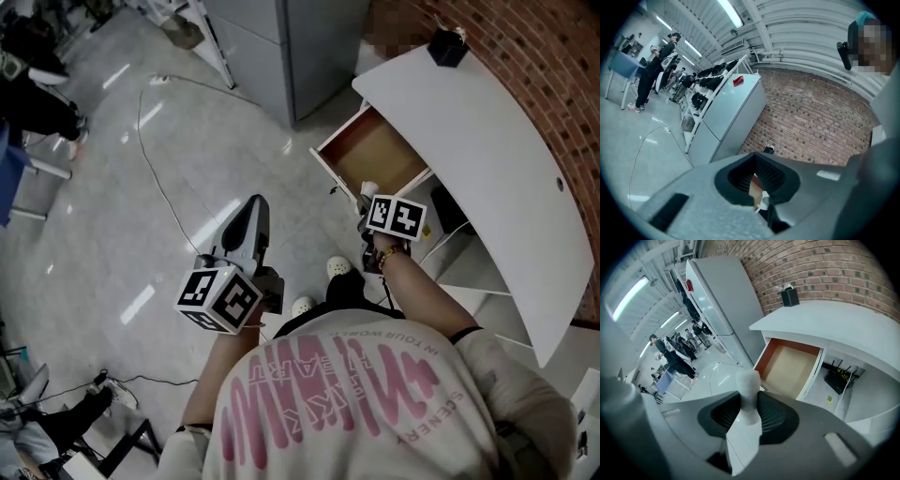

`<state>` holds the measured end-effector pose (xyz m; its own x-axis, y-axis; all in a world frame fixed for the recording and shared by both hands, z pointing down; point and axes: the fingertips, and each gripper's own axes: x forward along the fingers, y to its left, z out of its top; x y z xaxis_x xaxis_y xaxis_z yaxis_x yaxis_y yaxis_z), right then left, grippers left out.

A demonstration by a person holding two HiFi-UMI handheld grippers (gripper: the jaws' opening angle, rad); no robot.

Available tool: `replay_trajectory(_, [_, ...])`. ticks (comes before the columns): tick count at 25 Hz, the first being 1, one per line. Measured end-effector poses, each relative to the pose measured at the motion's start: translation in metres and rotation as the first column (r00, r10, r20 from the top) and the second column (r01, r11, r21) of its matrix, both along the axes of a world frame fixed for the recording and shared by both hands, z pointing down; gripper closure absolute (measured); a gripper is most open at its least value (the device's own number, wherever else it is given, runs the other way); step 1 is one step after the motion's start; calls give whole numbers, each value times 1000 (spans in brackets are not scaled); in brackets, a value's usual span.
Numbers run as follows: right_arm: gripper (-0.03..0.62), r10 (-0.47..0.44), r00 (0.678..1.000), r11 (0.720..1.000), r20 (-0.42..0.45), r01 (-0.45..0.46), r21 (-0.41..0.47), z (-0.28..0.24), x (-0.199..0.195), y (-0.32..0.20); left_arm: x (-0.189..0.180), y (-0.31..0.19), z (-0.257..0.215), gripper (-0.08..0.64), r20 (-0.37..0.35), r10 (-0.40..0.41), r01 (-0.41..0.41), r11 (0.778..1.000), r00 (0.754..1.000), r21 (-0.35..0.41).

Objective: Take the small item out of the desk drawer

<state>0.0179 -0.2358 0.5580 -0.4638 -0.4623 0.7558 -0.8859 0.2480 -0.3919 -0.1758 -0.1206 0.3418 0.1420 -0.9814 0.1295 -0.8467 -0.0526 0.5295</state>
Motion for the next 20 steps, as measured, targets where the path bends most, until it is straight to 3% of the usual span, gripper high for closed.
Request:
replay_trajectory(11, [463,2,980,992,197,-27,124,-97,-28,13,-5,17,-51,555,39,31,-34,994,999,102])
replay_trajectory(20, [462,-69,946,967,317,-15,254,-180,-50,30,0,37,-95,555,86,53,-69,978,995,198])
